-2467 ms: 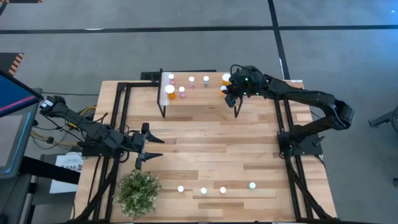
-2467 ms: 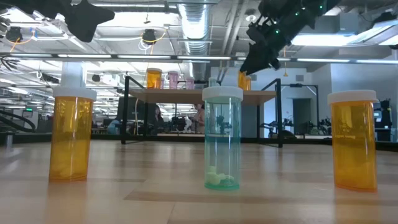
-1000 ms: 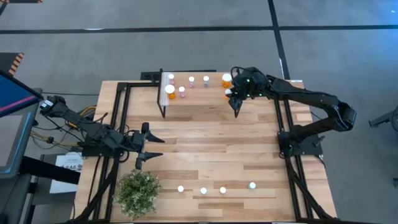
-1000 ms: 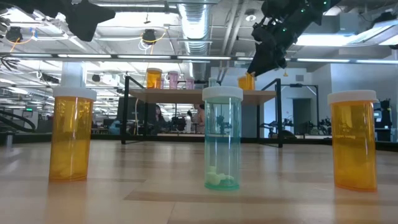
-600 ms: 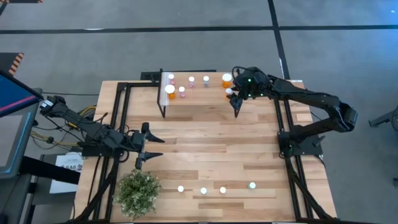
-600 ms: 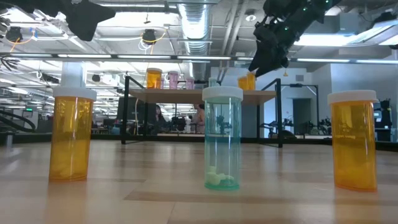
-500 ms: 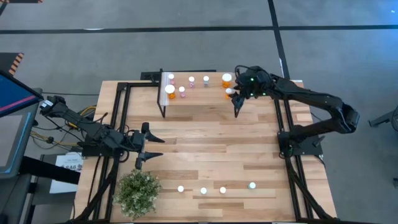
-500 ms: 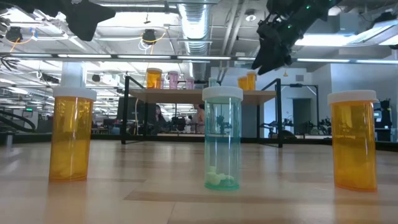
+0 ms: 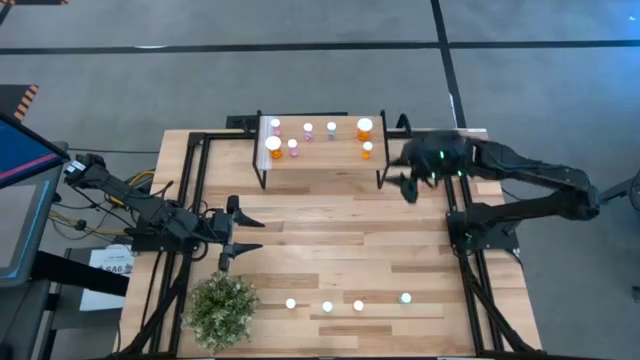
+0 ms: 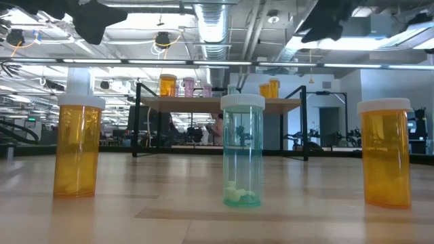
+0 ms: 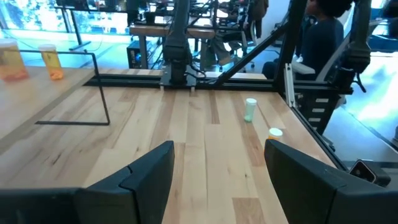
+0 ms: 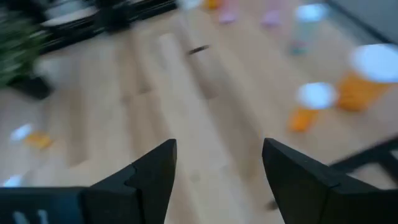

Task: Pick and place medicine bottles onto shelf by color
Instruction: Put the small green pill bottle on the shelf

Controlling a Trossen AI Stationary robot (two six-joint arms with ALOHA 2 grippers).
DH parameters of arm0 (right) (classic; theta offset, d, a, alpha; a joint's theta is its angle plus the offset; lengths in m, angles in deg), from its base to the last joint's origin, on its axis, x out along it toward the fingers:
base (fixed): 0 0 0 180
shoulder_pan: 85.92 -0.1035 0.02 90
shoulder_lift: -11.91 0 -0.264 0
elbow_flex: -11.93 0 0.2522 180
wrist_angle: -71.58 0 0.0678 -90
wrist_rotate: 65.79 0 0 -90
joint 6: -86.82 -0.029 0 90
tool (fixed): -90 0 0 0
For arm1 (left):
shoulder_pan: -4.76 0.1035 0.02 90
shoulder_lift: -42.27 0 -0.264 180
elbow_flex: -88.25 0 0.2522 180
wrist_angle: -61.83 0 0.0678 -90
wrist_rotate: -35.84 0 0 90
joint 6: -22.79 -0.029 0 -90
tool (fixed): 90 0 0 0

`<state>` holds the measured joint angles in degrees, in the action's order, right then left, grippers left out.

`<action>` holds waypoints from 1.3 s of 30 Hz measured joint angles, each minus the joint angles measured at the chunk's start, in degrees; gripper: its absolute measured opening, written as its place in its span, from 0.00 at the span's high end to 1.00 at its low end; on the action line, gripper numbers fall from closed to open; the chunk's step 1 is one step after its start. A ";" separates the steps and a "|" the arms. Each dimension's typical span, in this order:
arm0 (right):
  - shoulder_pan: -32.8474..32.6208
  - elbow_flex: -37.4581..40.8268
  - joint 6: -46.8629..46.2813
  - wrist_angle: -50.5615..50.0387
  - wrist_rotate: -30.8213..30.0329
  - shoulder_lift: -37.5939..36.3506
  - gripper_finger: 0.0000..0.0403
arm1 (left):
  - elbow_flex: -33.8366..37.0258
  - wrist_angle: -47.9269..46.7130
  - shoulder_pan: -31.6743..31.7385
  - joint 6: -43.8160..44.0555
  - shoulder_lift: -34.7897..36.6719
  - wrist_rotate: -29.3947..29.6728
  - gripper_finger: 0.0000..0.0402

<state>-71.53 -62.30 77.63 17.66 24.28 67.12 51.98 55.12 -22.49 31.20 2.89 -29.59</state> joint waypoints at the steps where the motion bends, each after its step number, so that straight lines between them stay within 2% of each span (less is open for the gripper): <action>1: -3.30 0.00 -1.11 -0.73 -1.30 -0.20 0.35 | 0.00 0.09 0.01 0.01 0.00 0.13 0.41; 8: -27.45 0.02 -10.07 -3.71 -12.48 2.27 0.35 | 0.02 1.88 0.02 -0.04 0.00 0.14 0.41; 13: -40.87 0.04 -17.09 -3.77 -15.53 7.76 0.35 | 0.02 1.91 0.00 -0.04 -0.23 0.13 0.41; 16: -46.39 0.04 -21.73 -4.03 -15.77 12.46 0.35 | 0.02 1.95 0.00 -0.04 -0.62 0.11 0.41; 22: -52.49 0.04 -31.56 -5.60 -14.84 21.61 0.35 | 0.02 1.88 0.00 -0.13 -1.58 0.07 0.41; 29: -56.92 0.04 -41.71 -8.85 -8.70 29.80 0.35 | 0.02 1.99 0.00 0.24 -1.91 -0.34 0.41; 32: -58.31 0.06 -44.99 -9.01 -5.06 32.28 0.35 | 0.02 1.95 0.00 0.26 -1.90 -0.74 0.41; 39: -60.41 0.06 -48.00 -8.50 -4.52 34.87 0.35 | 0.02 1.91 0.00 0.28 -1.90 -0.80 0.41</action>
<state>-131.94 -62.24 29.63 9.17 19.76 101.99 52.01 57.03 -22.49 31.48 0.99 -30.39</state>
